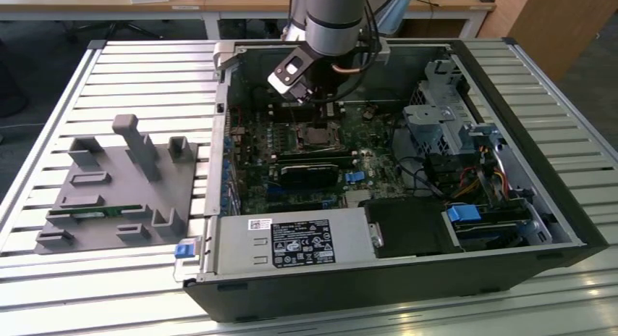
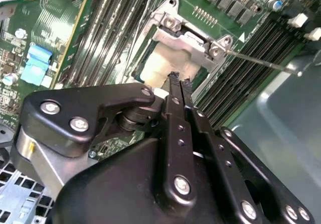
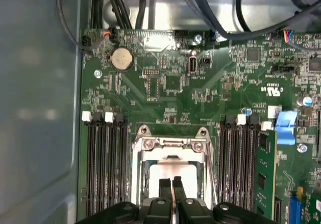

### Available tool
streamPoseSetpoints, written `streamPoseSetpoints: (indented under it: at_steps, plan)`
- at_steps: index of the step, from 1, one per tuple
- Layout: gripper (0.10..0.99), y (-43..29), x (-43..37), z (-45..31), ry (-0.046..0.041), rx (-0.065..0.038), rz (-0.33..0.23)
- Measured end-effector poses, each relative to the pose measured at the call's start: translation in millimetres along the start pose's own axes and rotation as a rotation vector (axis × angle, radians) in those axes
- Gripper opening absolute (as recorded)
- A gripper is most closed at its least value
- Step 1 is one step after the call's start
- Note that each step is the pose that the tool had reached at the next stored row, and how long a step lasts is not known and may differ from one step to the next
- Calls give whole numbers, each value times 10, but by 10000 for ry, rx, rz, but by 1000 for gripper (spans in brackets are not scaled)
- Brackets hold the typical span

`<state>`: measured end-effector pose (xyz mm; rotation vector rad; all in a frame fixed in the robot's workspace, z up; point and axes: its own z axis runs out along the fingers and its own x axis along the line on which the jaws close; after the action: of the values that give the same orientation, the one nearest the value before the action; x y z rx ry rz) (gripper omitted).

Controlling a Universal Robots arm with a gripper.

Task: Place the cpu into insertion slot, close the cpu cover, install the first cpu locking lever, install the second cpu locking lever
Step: 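Close the cpu cover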

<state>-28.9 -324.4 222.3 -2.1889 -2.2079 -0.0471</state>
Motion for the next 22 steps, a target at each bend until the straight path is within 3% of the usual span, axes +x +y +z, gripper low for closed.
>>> streamPoseSetpoints:
  at_steps: [11,22]
  plan:
    - [153,-34,-3,59,-3,1,0]
    - [153,-132,-2,75,-1,0,0]
